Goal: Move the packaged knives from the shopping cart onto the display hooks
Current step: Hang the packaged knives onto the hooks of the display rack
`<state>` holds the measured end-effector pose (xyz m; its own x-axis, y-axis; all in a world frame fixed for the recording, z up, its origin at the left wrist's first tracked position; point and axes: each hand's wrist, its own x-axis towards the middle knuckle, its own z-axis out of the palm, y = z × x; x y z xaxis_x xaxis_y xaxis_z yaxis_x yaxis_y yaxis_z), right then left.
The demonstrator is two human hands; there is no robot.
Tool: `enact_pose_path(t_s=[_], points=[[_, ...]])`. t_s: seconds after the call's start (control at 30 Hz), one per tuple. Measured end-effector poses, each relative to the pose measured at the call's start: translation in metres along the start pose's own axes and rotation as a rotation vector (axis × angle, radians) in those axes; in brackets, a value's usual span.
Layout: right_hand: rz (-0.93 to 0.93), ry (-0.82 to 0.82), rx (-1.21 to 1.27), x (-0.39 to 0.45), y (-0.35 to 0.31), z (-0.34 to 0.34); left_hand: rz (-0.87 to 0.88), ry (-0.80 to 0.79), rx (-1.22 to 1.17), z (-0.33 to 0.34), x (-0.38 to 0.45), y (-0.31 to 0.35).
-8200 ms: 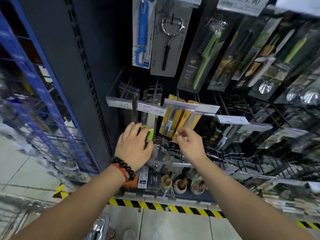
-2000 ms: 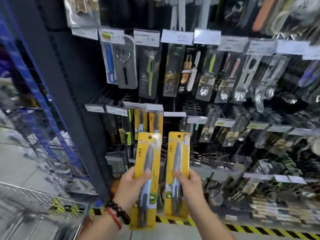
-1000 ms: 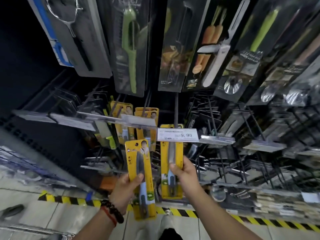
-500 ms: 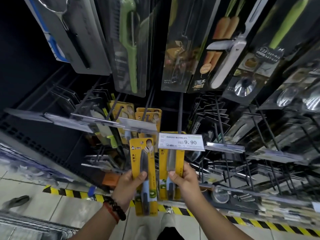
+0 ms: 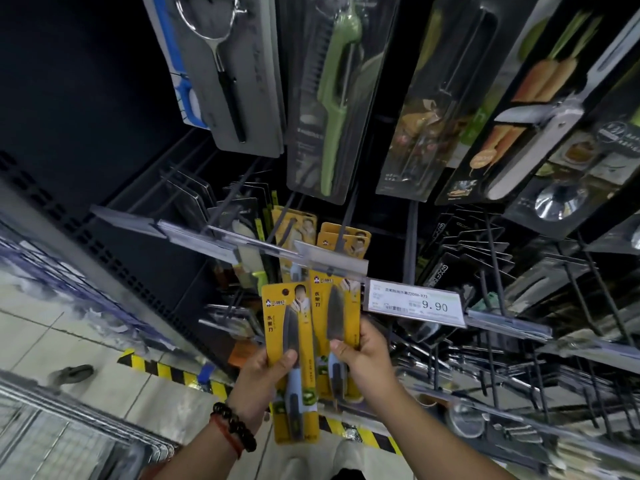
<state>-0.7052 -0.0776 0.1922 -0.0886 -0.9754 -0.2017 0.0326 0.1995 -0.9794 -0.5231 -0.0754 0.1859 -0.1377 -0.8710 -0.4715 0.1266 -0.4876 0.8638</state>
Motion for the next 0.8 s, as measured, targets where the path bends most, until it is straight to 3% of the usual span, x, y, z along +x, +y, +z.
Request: enact_pose_path(t_s=[0.5, 0.8], points=[[-0.115, 0.010, 0.043, -0.002, -0.007, 0.022, 0.017, 0.011, -0.038, -0.014, -0.007, 0.006], [-0.039, 0.035, -0.051, -0.006, -0.004, 0.028, 0.038, 0.053, -0.031, -0.015, -0.012, 0.014]])
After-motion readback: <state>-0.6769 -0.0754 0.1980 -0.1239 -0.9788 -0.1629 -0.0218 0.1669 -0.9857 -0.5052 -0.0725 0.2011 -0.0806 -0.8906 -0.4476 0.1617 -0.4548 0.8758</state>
